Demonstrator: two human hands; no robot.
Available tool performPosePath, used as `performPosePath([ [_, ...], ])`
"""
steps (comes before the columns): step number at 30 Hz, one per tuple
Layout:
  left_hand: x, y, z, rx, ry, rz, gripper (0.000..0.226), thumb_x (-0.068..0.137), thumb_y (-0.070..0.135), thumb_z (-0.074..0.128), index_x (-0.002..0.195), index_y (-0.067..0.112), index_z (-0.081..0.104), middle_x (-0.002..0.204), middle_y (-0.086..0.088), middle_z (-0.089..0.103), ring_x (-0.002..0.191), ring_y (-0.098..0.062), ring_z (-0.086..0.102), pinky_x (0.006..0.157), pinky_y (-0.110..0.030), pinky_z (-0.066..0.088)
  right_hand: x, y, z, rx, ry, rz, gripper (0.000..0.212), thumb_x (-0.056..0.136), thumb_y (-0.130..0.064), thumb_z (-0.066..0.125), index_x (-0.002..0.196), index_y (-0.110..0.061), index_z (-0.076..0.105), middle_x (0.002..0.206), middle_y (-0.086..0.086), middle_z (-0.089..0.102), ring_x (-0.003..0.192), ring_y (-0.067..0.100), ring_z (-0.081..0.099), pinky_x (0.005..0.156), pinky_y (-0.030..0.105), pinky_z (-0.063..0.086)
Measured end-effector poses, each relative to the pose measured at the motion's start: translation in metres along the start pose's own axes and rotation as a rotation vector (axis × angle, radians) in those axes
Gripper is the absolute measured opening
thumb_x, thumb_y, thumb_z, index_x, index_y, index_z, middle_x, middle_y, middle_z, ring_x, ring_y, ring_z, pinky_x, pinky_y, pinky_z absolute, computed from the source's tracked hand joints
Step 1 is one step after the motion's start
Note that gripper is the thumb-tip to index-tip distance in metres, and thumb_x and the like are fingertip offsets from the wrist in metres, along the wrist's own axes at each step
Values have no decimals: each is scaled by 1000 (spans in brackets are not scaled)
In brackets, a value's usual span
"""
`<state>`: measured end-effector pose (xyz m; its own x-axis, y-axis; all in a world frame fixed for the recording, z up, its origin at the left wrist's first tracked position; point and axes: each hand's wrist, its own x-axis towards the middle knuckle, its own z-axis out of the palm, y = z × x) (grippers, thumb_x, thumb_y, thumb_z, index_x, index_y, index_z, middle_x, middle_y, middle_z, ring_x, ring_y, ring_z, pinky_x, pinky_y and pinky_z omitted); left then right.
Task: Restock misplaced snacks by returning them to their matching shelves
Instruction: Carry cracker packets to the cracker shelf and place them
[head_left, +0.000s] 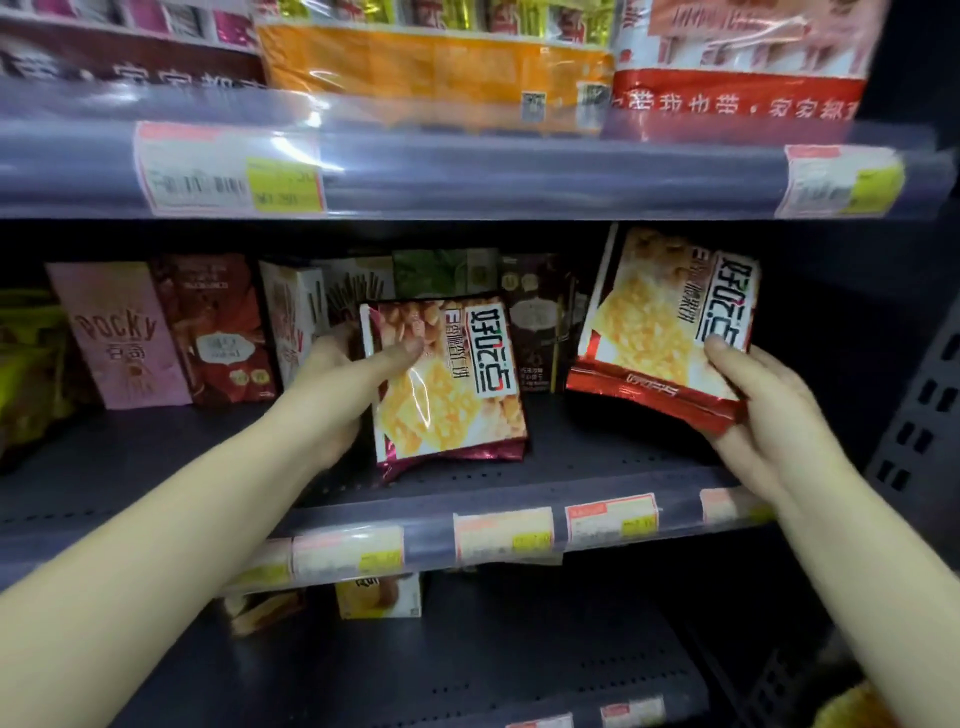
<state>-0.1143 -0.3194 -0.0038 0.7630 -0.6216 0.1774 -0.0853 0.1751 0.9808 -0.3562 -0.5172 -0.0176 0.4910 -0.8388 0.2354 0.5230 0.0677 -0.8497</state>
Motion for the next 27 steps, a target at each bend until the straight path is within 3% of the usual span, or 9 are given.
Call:
performPosePath([
  [2,-1,-3,3,-106,62,-1,33,84,6,71,109,17,54,93,0,72,70,-2,73,59,-18,56,-7,3,12,-2,-107,43,27,87,-13,60,112,-6,64,99,10,77,89,21,74,66,31,60],
  [3,-2,-5,7,-159,73,-25,29,86,2,68,107,18,54,92,-2,72,67,-5,73,53,-20,56,-11,7,20,-29,-163,57,31,84,-13,61,113,-4,63,100,11,76,90,22,74,67,30,60],
  [6,-8,-9,19,-279,25,-124,41,89,2,63,128,3,51,109,-17,71,81,-21,74,58,-34,60,-21,20,46,-102,-250,99,27,85,-6,61,112,-3,61,94,10,77,85,21,75,64,28,59],
  [11,-18,-10,18,-399,86,-113,52,87,-3,60,135,2,41,122,-22,64,100,-34,69,63,-47,60,-25,29,62,-119,-236,161,16,91,-12,59,107,-12,62,91,5,78,83,19,75,64,32,61],
  [13,-22,-8,16,-419,87,-90,53,87,-2,61,136,5,40,124,-21,63,104,-35,68,71,-52,60,-24,30,65,-131,-270,155,19,90,-19,62,109,-17,62,96,4,78,86,19,75,63,30,60],
  [18,-32,-6,15,-399,52,-21,47,90,1,58,132,12,42,119,-15,67,99,-29,70,74,-47,60,-12,26,69,-163,-409,209,31,88,-25,65,118,-24,62,108,1,75,94,20,73,65,35,59],
  [22,-34,-8,4,-365,-52,-26,44,92,37,57,126,9,51,119,-10,69,108,-27,67,78,-46,60,2,18,68,-307,-564,188,37,69,-28,74,105,-26,73,101,1,77,86,16,74,64,29,58],
  [25,-33,-2,-10,-173,-126,29,51,74,65,59,100,23,69,102,0,76,94,-13,72,78,-30,55,14,8,70,-470,-611,80,34,57,-30,78,91,-34,76,90,-7,78,78,8,73,61,22,57],
  [27,-35,-1,-18,31,-129,57,64,59,68,70,102,22,66,96,3,74,86,-7,72,72,-24,56,21,3,77,-548,-608,-32,37,53,-30,80,89,-35,74,85,-13,77,77,3,72,63,15,55],
])
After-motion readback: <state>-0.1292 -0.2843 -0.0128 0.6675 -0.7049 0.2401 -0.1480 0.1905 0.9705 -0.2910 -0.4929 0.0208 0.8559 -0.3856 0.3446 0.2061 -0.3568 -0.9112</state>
